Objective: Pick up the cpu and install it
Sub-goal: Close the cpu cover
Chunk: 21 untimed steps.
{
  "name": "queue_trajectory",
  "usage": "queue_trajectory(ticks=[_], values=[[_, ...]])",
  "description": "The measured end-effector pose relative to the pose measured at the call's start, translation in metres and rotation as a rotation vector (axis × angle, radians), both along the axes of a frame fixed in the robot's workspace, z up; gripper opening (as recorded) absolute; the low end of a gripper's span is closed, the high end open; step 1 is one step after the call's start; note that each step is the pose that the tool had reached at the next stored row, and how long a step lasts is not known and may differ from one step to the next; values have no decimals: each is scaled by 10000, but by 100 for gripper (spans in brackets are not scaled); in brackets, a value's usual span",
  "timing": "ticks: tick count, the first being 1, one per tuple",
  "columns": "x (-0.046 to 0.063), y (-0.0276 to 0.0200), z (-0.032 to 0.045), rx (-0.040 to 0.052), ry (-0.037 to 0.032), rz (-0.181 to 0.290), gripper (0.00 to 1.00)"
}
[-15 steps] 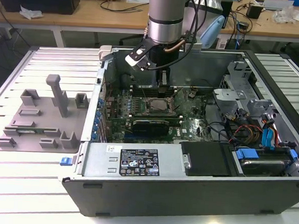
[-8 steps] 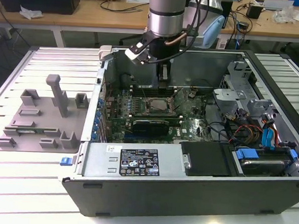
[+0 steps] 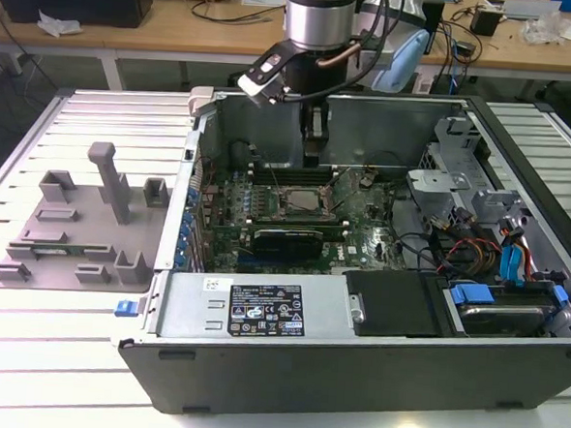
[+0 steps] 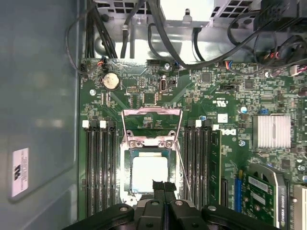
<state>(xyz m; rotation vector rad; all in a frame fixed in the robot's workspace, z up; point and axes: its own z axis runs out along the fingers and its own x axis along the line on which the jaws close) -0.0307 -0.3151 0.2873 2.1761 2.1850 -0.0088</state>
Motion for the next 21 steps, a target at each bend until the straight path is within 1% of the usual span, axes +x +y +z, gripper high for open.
queue_trajectory(ticks=[2,6,9,11,14,16,21], values=[[0,0,30,0,0,1,11],[1,0,32,1,0,0,11],[60,-1,33,0,1,-2,11],[168,-3,32,2,1,-1,11],[257,-5,32,1,4,0,11],[385,-5,29,0,23,0,11],[545,-5,10,2,58,-1,11]])
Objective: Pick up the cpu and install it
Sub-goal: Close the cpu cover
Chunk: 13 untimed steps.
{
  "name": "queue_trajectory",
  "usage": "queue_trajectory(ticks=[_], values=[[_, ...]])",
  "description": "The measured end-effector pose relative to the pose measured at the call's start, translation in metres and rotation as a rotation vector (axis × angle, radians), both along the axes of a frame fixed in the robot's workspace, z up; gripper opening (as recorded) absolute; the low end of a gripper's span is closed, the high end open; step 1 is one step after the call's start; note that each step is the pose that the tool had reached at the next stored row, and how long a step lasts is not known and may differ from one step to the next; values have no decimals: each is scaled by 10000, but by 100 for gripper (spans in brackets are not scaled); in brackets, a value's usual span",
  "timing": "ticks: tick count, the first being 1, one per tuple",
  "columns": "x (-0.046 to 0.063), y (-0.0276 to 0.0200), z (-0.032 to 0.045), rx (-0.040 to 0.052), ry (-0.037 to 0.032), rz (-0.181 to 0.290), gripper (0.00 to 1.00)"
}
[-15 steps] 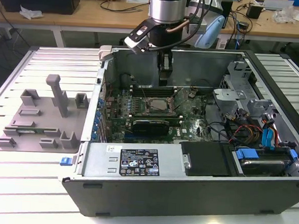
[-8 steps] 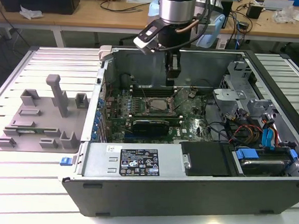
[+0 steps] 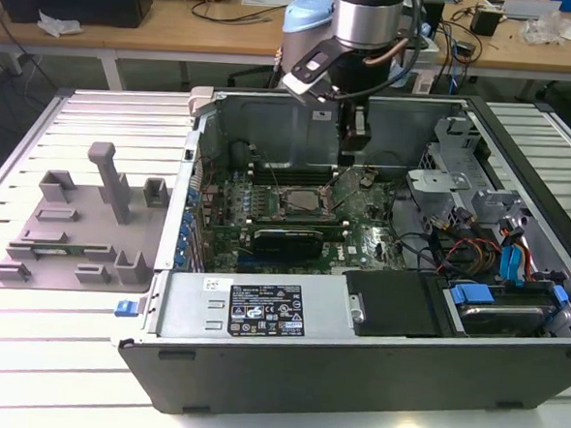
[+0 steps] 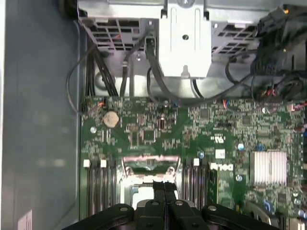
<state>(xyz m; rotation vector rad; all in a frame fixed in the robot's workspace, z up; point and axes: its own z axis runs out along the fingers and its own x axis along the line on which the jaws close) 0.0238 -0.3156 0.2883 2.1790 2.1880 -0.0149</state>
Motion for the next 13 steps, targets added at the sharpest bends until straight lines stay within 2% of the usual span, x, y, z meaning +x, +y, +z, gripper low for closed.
queue_trajectory(ticks=[6,10,13], values=[[175,0,-66,-1,74,1,11],[280,0,-152,0,84,-1,11],[423,0,-238,0,91,3,11]])
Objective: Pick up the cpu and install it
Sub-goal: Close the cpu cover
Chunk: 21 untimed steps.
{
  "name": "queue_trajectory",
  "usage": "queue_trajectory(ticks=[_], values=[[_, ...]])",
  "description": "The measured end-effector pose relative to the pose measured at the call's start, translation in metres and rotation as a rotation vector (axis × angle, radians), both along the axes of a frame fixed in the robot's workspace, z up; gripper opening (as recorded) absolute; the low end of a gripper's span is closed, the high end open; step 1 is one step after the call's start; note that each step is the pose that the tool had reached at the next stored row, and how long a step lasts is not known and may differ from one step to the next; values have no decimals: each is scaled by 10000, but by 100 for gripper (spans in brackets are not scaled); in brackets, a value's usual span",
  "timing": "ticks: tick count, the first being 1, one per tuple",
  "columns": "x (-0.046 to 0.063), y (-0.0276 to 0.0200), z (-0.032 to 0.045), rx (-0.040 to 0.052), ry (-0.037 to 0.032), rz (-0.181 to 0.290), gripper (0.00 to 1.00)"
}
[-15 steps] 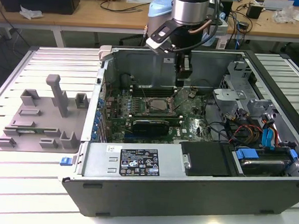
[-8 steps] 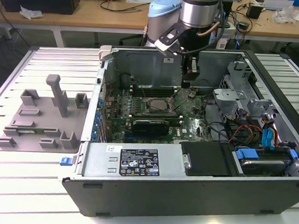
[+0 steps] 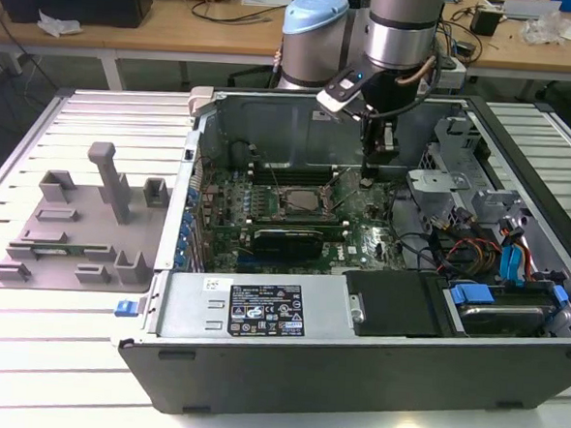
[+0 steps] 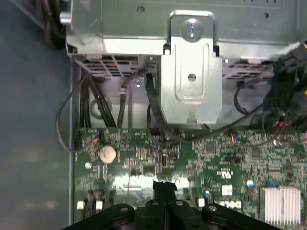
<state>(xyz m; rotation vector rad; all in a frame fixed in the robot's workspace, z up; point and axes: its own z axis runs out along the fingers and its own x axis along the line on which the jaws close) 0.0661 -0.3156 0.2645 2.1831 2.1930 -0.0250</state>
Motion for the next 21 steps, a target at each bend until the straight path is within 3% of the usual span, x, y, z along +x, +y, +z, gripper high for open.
queue_trajectory(ticks=[4,12,18,21], values=[[20,16,-57,1,1,5,11],[12,124,-157,26,2,62,11],[-75,199,-193,27,1,99,11],[-125,214,-195,23,1,104,11]])
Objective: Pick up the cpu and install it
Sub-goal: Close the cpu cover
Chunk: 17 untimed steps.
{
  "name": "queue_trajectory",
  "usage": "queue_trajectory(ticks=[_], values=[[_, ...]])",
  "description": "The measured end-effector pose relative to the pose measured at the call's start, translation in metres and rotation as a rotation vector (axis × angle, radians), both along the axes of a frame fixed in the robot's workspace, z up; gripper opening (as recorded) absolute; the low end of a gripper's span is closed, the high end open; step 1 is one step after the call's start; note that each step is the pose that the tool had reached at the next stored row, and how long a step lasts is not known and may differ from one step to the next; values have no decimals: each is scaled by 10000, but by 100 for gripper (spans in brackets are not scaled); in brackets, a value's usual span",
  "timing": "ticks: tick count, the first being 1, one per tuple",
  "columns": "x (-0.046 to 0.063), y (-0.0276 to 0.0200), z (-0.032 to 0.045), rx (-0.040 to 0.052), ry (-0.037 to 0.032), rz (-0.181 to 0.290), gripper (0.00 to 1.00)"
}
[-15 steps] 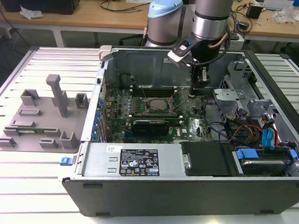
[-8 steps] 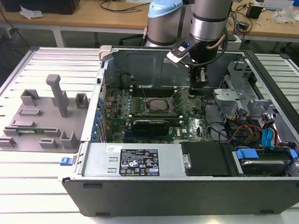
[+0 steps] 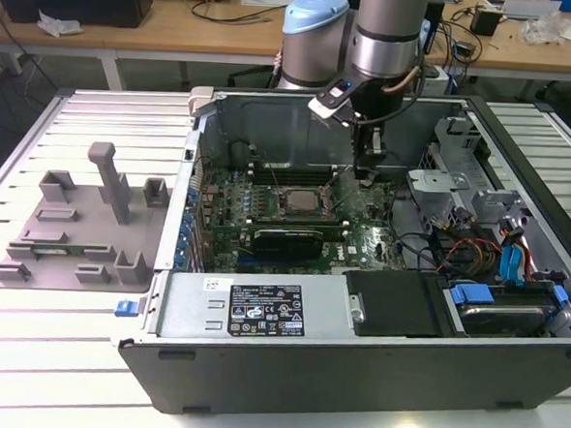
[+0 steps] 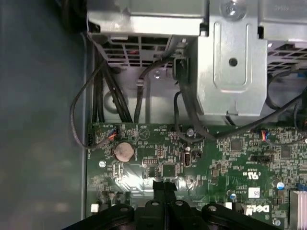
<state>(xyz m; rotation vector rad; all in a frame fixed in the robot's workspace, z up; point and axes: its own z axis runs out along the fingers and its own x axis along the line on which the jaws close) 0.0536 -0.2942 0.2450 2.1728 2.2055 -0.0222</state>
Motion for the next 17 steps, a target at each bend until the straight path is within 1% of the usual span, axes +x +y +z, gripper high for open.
queue_trajectory(ticks=[7,13,15,17], values=[[-116,43,-2,-13,-1,13,11],[-257,112,-7,-15,-8,19,11],[-317,134,-6,-29,-10,18,11],[-371,156,-14,-16,-13,18,11]])
